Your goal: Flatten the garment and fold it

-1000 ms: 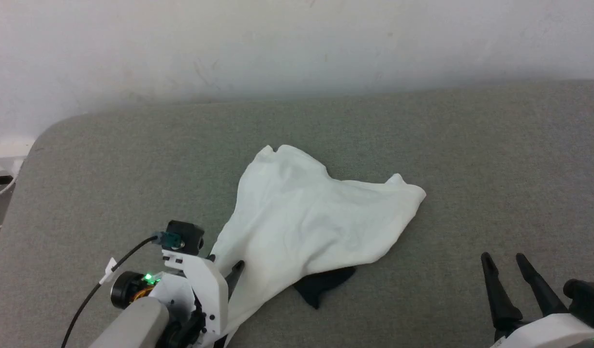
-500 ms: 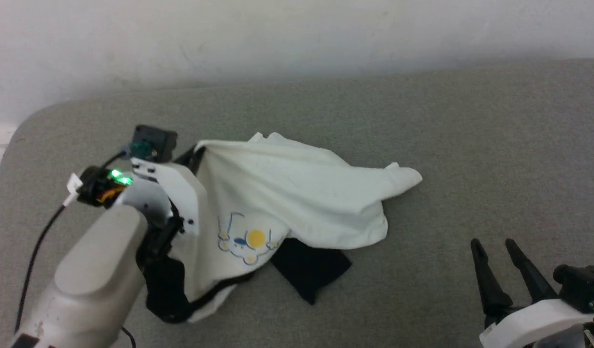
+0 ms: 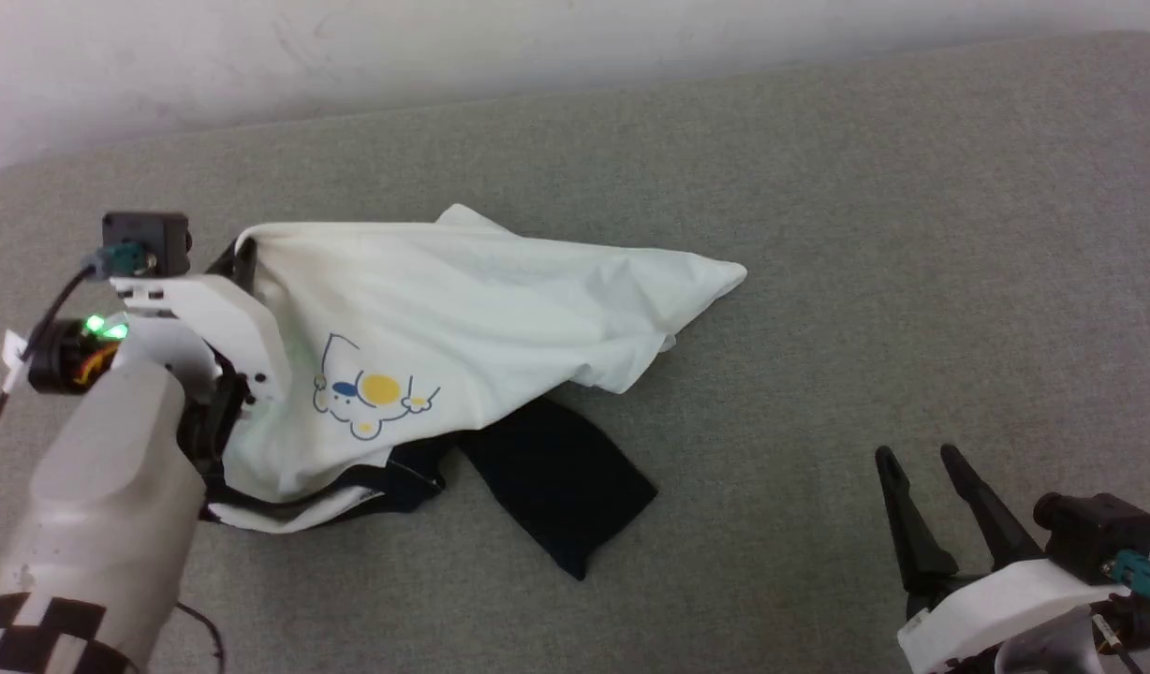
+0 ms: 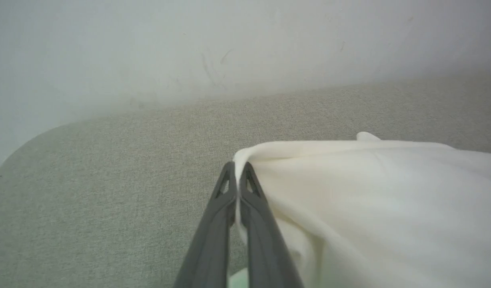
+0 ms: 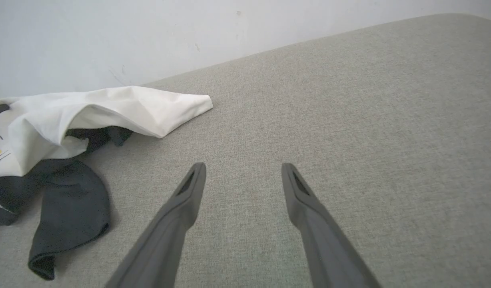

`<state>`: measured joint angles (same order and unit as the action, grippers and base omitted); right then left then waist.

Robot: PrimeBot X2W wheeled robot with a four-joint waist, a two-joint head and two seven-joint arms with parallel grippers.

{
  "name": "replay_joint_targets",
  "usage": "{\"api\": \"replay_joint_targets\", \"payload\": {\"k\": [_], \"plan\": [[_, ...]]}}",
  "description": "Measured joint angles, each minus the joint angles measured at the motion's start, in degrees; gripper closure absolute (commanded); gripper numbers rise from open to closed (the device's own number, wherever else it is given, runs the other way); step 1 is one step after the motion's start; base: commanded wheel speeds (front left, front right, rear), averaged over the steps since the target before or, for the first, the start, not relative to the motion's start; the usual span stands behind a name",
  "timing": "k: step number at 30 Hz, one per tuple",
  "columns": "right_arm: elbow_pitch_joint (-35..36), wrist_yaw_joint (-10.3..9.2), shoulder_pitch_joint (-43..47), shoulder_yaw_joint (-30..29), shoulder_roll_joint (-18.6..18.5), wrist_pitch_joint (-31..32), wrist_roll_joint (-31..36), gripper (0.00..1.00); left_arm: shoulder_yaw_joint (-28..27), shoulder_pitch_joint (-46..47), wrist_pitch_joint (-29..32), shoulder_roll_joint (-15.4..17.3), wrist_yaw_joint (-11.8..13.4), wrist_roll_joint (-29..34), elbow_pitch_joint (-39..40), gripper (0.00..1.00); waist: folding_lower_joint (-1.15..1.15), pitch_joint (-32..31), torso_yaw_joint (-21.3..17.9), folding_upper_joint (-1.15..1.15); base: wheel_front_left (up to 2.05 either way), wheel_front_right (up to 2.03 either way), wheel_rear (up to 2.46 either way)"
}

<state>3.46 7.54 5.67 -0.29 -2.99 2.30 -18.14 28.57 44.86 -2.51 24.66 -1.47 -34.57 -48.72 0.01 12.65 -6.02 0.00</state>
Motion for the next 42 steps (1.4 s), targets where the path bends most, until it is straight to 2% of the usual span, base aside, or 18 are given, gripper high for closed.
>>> {"api": "replay_joint_targets", "payload": {"k": [4,7,13,16,19,24,29,34,35,37,38,42], "plan": [[-0.7,0.0,0.0,0.0,0.0,-0.2,0.0,0.0,-1.4,-0.6,-4.4,-2.4,0.4,-1.5,-2.6,0.0,-0.01,-0.5,0.3,0.0,0.0,0.0,0.0],[-1.1,0.0,0.2,0.1,0.0,-0.1,0.0,0.0,-2.3,-3.3,-9.5,-3.3,2.6,-1.7,-1.5,0.0,-0.01,-1.7,0.8,0.0,0.0,0.0,0.0],[-1.2,0.0,2.4,-0.6,0.0,0.3,0.0,0.0,-1.9,-14.0,-11.7,-4.9,6.7,-0.3,10.8,0.0,-0.02,-5.4,2.6,0.0,0.0,0.0,0.0],[-0.7,0.0,3.4,-0.9,0.0,1.2,0.0,0.0,0.7,-20.5,-7.9,-5.5,7.7,-0.1,17.9,0.0,-0.03,-7.3,3.7,0.0,0.0,0.0,0.0],[0.0,0.0,3.7,-0.6,0.0,1.8,0.4,0.0,2.7,-25.4,-1.6,-4.9,8.3,-0.8,23.8,0.0,-0.03,-8.6,4.8,0.0,0.0,0.0,0.0],[1.1,0.0,3.7,0.0,0.0,2.7,0.5,0.0,5.5,-29.3,6.6,-3.5,9.3,-1.4,29.6,0.0,-0.03,-9.4,5.3,0.0,0.0,0.0,0.0],[1.3,0.0,3.8,0.0,0.0,2.8,0.5,0.0,8.0,-28.3,13.2,-3.0,8.9,-1.3,28.5,0.0,-0.02,-8.2,4.6,0.0,0.0,0.0,0.0],[1.2,0.0,3.6,0.3,0.0,2.8,0.4,0.0,10.0,-23.4,18.9,-3.8,5.7,-1.9,21.8,0.01,-0.02,-6.8,3.5,0.0,0.0,0.0,0.0],[1.0,0.0,3.6,0.3,0.0,2.8,0.4,0.0,10.5,-22.3,20.2,-4.1,4.9,-2.2,20.5,0.23,-0.02,-6.7,3.2,0.0,0.0,0.0,0.0],[0.8,0.0,3.4,0.2,0.0,2.7,0.4,0.0,11.3,-20.2,23.0,-4.3,3.6,-2.3,18.2,0.85,-0.03,-6.4,2.8,0.0,0.0,0.0,0.0],[0.6,0.0,3.4,0.2,0.0,2.7,0.4,0.0,11.6,-19.1,24.4,-4.5,2.9,-2.4,17.1,1.0,-0.02,-6.4,2.6,0.0,0.0,0.0,0.0],[-0.3,0.0,3.4,-0.2,0.0,2.6,0.2,0.0,12.5,-17.3,26.1,-4.9,0.7,-3.5,15.2,1.0,-0.02,-7.2,2.4,0.0,0.0,0.0,0.0]]}}
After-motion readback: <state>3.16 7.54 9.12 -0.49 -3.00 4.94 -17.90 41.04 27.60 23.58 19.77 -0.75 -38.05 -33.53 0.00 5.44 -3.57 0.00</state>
